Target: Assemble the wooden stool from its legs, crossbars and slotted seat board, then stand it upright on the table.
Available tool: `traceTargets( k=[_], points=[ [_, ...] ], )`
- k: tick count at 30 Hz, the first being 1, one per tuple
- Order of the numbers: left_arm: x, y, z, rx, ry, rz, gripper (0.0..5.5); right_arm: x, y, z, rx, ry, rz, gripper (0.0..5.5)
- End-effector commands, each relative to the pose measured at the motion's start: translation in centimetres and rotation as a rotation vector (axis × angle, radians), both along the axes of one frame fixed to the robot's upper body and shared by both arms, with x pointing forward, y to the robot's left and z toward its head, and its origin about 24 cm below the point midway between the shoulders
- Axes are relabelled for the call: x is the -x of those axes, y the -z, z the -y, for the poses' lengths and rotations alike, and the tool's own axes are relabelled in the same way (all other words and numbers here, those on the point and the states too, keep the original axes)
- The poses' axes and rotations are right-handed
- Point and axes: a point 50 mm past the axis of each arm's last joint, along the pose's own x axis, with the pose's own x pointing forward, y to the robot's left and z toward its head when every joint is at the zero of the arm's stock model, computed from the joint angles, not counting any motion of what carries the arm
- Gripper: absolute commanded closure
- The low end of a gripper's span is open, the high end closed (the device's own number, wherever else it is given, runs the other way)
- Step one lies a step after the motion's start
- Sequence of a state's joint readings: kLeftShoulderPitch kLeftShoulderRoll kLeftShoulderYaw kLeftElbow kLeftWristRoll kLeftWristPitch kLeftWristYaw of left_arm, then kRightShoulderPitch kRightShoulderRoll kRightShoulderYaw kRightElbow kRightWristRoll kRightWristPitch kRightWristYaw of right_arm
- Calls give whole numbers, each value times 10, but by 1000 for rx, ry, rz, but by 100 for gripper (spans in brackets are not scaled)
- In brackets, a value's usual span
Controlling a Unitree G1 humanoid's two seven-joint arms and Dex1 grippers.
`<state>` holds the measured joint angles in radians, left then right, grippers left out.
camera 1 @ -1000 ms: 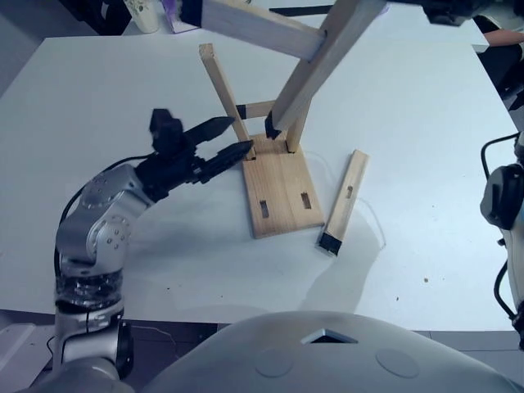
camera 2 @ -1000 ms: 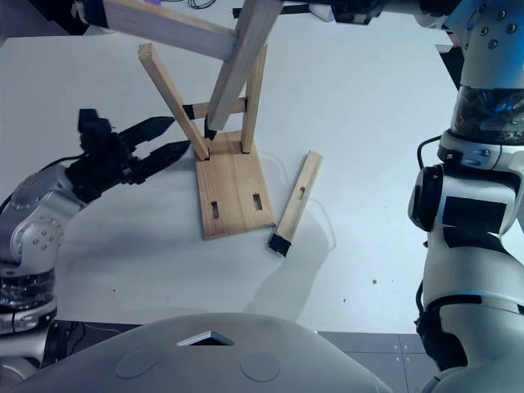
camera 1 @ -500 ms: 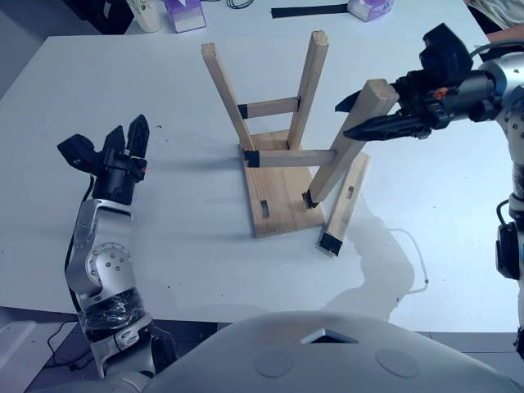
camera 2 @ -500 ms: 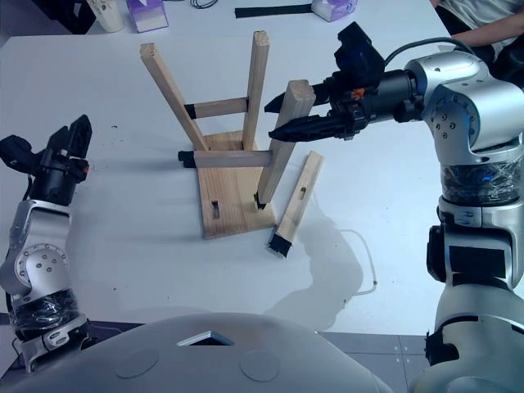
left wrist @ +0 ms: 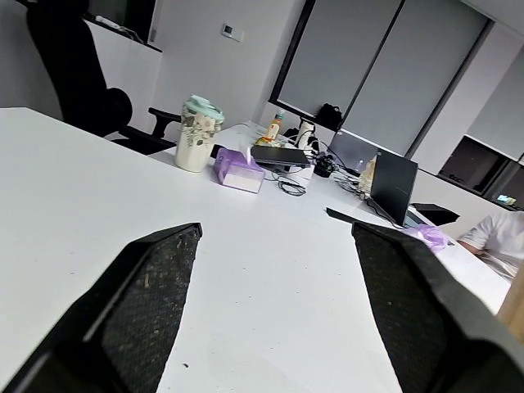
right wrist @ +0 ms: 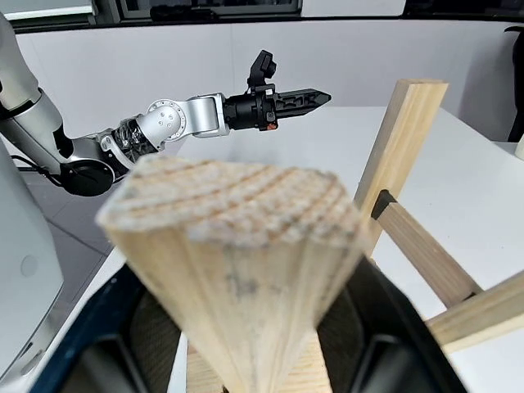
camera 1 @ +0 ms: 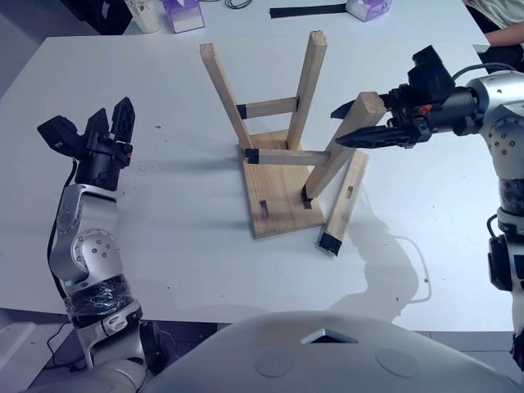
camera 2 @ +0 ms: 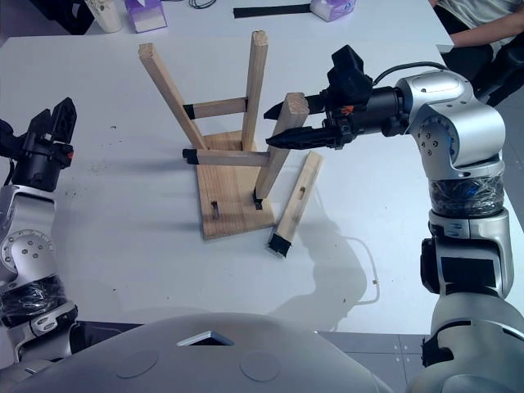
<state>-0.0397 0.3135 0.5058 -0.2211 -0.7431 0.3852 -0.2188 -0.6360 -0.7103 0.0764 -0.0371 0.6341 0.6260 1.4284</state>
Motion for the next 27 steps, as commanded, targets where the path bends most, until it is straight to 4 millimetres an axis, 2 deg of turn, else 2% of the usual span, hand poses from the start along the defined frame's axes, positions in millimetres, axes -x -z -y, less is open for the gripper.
traceTargets(
  k=[1,10,19,27],
  points=[
    [-3,2,4,1,25,-13,208,3,11,-6,26,-15,-28,346],
    [5,7,4,18,11,-22,208,16,13,-1,120,-91,-2,346],
    [12,9,5,25,-5,-26,208,26,13,1,141,-132,-24,346],
    [10,12,6,21,-2,-40,208,17,36,-1,189,-61,0,346]
  ],
)
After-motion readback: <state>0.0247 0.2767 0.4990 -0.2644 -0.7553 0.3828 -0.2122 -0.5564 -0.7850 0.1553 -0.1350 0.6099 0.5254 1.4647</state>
